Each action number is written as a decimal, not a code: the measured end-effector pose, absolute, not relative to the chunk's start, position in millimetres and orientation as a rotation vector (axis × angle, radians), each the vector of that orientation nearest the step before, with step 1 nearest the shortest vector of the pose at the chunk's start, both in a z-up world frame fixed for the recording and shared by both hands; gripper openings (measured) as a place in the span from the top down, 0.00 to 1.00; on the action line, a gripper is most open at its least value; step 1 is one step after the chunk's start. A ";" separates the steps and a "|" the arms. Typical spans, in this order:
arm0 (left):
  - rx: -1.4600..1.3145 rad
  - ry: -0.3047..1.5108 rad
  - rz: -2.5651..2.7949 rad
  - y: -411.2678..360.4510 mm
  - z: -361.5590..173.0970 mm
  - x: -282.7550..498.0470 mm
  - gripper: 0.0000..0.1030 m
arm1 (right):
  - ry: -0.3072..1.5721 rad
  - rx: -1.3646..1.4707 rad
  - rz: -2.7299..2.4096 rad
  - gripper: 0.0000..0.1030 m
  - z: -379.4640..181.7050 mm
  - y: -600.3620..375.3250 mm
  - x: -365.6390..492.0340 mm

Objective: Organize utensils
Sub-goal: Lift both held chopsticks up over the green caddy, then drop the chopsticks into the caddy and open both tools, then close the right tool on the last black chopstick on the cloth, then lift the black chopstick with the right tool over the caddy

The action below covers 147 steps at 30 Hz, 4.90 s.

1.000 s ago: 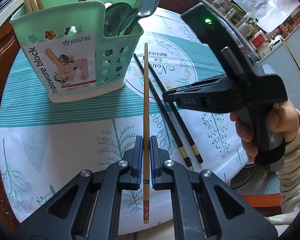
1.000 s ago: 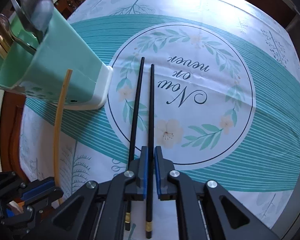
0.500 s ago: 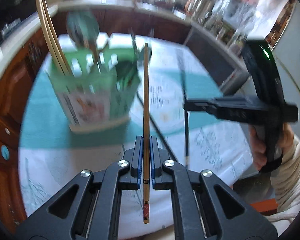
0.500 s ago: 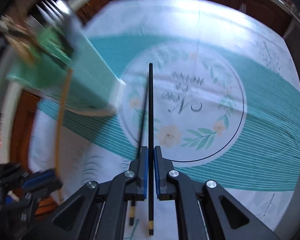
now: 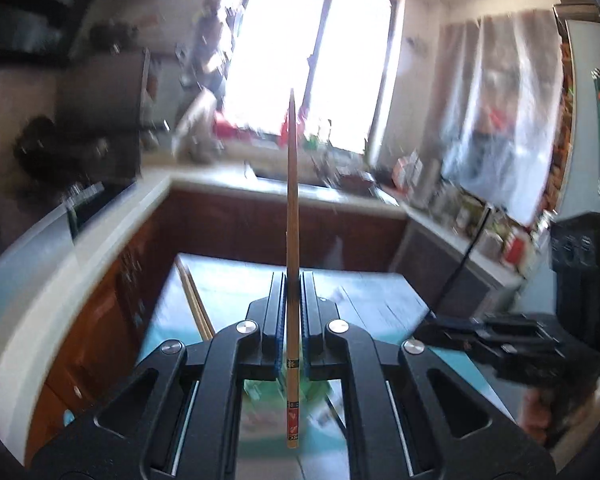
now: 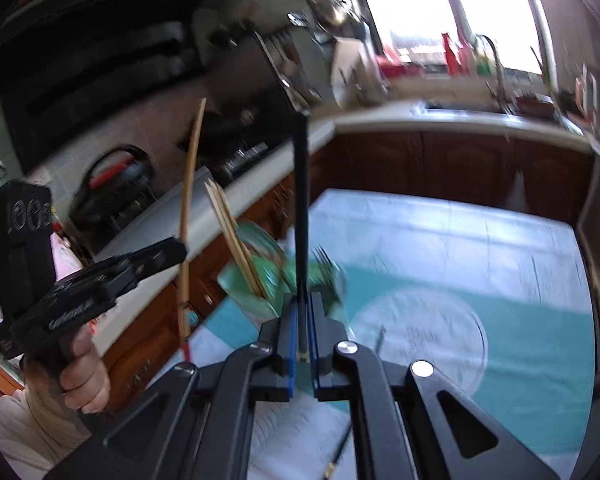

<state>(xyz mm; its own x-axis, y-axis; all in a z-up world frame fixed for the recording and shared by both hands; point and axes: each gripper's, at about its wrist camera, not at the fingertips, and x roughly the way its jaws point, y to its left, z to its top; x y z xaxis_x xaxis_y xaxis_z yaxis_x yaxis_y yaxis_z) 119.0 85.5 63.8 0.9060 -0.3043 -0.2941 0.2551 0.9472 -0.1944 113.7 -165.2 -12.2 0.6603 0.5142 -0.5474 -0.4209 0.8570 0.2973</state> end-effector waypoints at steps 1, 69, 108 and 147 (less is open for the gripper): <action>-0.155 0.313 -0.281 88.0 71.4 122.7 0.96 | 0.646 0.148 0.544 0.96 -4.8 -160.8 116.1; -0.119 0.855 -0.318 44.3 -107.4 129.7 0.63 | 0.955 0.157 0.512 0.89 -91.6 -152.0 146.7; -0.244 1.029 -0.309 47.4 -195.0 148.1 0.63 | 1.470 0.020 0.232 0.79 -193.3 -129.5 220.5; -0.171 0.899 -0.240 56.7 -134.1 120.9 0.63 | 0.823 0.302 0.468 0.96 -62.7 -180.4 107.1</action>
